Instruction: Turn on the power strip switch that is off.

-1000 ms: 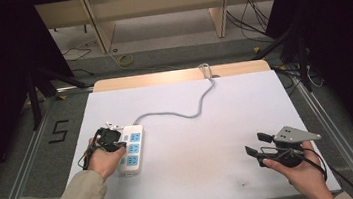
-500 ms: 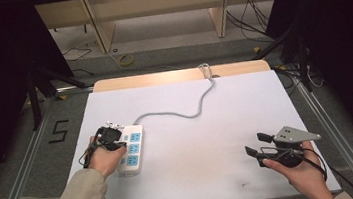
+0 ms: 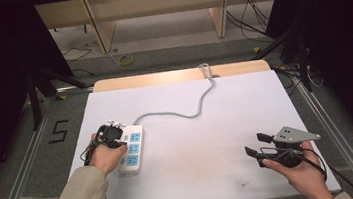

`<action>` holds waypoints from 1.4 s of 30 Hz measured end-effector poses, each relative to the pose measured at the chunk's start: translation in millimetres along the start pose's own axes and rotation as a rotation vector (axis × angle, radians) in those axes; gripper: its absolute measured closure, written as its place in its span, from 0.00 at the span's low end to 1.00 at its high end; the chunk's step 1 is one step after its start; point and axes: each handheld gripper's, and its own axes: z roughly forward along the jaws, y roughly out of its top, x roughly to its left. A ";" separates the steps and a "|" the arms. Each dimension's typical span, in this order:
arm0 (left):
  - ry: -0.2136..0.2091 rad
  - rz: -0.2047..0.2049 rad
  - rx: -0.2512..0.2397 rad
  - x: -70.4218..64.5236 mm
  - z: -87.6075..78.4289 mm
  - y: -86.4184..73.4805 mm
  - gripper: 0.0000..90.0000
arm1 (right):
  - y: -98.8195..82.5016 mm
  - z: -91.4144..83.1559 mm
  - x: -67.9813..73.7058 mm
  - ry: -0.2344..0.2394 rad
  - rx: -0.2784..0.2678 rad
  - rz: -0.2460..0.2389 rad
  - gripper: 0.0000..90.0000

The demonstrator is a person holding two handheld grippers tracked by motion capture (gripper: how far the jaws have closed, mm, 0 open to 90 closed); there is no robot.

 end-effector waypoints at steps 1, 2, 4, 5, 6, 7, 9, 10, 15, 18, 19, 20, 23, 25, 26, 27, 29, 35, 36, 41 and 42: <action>0.001 0.002 0.004 0.1 -0.1 0.3 1.00 | 0.0 -0.1 0.0 0.000 0.000 0.001 0.37; 0.001 0.003 0.008 0.0 -0.1 0.7 1.00 | 0.0 0.0 0.0 0.000 0.001 0.001 0.37; 0.005 0.003 0.009 -1.0 0.3 1.3 1.00 | 0.0 0.1 0.0 0.000 0.001 0.001 0.37; 0.008 0.008 0.015 -1.2 0.1 1.6 1.00 | 0.0 0.0 0.1 0.000 0.002 0.002 0.37; 0.010 0.012 0.017 -1.3 0.1 1.8 1.00 | 0.1 0.0 0.2 0.001 0.002 0.001 0.37; 0.012 0.015 0.019 -1.5 0.1 2.0 1.00 | 0.1 0.0 0.3 0.001 0.001 0.001 0.37; 0.014 0.017 0.020 -1.8 0.2 2.2 1.00 | 0.1 -0.1 0.3 0.000 0.001 0.001 0.37; 0.016 0.020 0.020 -2.1 0.3 2.2 1.00 | 0.1 -0.1 0.3 0.000 0.001 0.001 0.37; 0.022 0.022 0.016 -3.4 0.7 2.1 1.00 | 0.1 -0.1 0.5 0.001 0.000 0.001 0.37; 0.021 0.022 0.015 -3.3 0.8 1.9 1.00 | 0.2 -0.2 0.6 0.001 -0.001 0.000 0.37; 0.022 0.023 0.015 -3.4 0.8 1.9 1.00 | 0.2 -0.2 0.6 0.002 -0.002 0.000 0.37; 0.022 0.022 0.015 -3.4 0.9 2.0 1.00 | 0.2 -0.2 0.6 0.002 -0.002 0.000 0.37; 0.008 0.009 0.022 -3.5 1.1 1.8 1.00 | 0.2 -0.2 0.6 0.000 -0.001 0.001 0.37; 0.011 0.012 0.022 -3.7 1.0 1.6 1.00 | 0.3 -0.5 0.5 0.001 -0.001 0.001 0.37; 0.013 0.015 0.021 -3.9 1.1 1.6 1.00 | 0.3 -0.6 0.6 -0.001 -0.001 0.001 0.37; 0.012 0.013 0.021 -3.9 1.1 1.6 1.00 | 0.3 -0.7 0.5 -0.001 -0.001 0.000 0.37; 0.009 0.007 0.020 -3.6 1.1 1.6 1.00 | 0.3 -0.8 0.6 0.000 -0.002 0.000 0.37; 0.014 0.012 0.020 -4.2 1.1 1.5 1.00 | 0.2 -0.8 0.2 0.000 -0.003 -0.001 0.37; 0.015 0.014 0.020 -4.1 1.1 1.5 1.00 | 0.2 -0.8 0.2 0.000 -0.003 -0.001 0.37; 0.020 0.017 0.018 -4.9 1.0 1.4 1.00 | 0.3 -1.0 0.3 -0.001 -0.003 0.000 0.37; 0.018 0.015 0.017 -4.6 1.1 1.2 1.00 | 0.3 -1.0 0.3 0.000 -0.003 -0.001 0.37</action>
